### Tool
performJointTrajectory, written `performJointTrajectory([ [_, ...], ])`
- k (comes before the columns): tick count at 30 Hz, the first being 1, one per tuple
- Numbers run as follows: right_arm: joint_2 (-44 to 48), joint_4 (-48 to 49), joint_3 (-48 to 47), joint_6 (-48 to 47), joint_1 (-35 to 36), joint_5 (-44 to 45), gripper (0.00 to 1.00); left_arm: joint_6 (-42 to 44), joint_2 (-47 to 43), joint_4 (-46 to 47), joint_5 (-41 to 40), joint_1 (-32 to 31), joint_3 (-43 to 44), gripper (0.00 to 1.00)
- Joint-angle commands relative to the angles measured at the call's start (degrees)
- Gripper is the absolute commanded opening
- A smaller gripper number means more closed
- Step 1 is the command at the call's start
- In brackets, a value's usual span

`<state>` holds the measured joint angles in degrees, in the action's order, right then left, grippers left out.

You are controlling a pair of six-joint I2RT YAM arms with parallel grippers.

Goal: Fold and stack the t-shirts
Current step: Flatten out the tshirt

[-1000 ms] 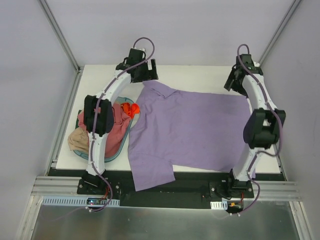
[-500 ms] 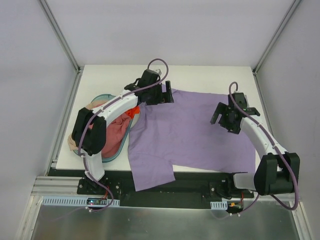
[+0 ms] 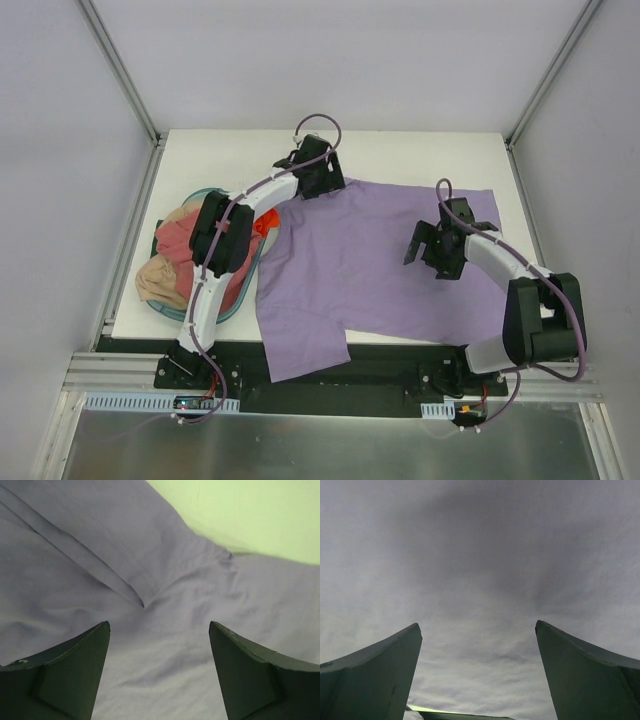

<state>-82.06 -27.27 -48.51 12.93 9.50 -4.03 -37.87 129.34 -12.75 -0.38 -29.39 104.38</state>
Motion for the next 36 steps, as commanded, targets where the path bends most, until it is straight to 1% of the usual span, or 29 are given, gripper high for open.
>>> performJointTrajectory([
  [1,-0.7,1.3,1.5,0.0,0.8,-1.7,0.99,-6.1,1.4,1.0,-4.5,1.3,3.6,0.77],
  [4,-0.6,0.6,1.5,-0.5,0.7,-0.7,0.99,-8.5,2.7,0.6,-3.7,2.0,4.3,0.75],
  [5,-0.6,0.3,1.5,-0.7,0.7,-0.6,0.99,-9.4,2.8,0.7,-3.6,2.3,4.4,0.73],
  [10,0.8,0.2,1.3,-0.7,0.7,-0.4,0.99,-16.6,5.0,0.1,-3.9,3.2,6.3,0.69],
  [12,1.3,0.3,1.4,-0.7,0.7,-0.3,0.99,-19.9,7.3,0.0,-4.0,3.1,8.2,0.65],
  [15,2.1,-0.1,1.6,-0.9,0.8,0.3,0.99,-21.5,10.3,-0.1,-4.7,3.1,11.5,0.59],
  [19,2.7,-0.6,1.6,-1.2,0.8,1.0,0.99,-23.3,11.4,-0.3,-7.2,3.5,12.6,0.54],
  [22,2.7,-0.5,1.5,-1.2,0.8,1.4,0.99,-23.3,12.0,-0.2,-7.3,3.5,14.9,0.46],
  [25,1.9,-0.3,1.3,-1.2,0.7,1.6,0.99,-23.9,12.5,0.0,-7.4,3.5,17.0,0.32],
  [27,1.3,-0.4,1.3,-1.4,0.7,1.7,0.99,-23.9,13.1,0.7,-7.5,3.5,18.5,0.25],
  [30,0.4,-0.5,1.1,-1.7,0.7,2.3,0.99,-23.2,15.8,1.3,-8.3,3.5,22.7,0.25],
  [31,0.0,-0.6,0.9,-1.8,0.7,2.4,0.99,-23.1,16.8,1.4,-8.4,3.5,24.5,0.22],
  [32,-0.3,-0.6,0.8,-1.9,0.7,2.5,0.99,-23.3,17.9,1.4,-8.3,3.7,25.7,0.17],
  [33,-0.6,-0.2,0.7,-2.0,0.7,2.4,0.99,-24.3,18.6,1.7,-8.4,3.8,26.7,0.10],
  [34,-1.0,-0.4,0.4,-2.0,0.7,2.3,0.99,-25.1,19.2,3.1,-8.3,3.9,26.9,0.00],
  [36,-1.8,-0.4,-0.3,-2.4,0.7,2.3,0.99,-25.2,20.4,7.2,-8.3,4.0,27.3,0.00],
])
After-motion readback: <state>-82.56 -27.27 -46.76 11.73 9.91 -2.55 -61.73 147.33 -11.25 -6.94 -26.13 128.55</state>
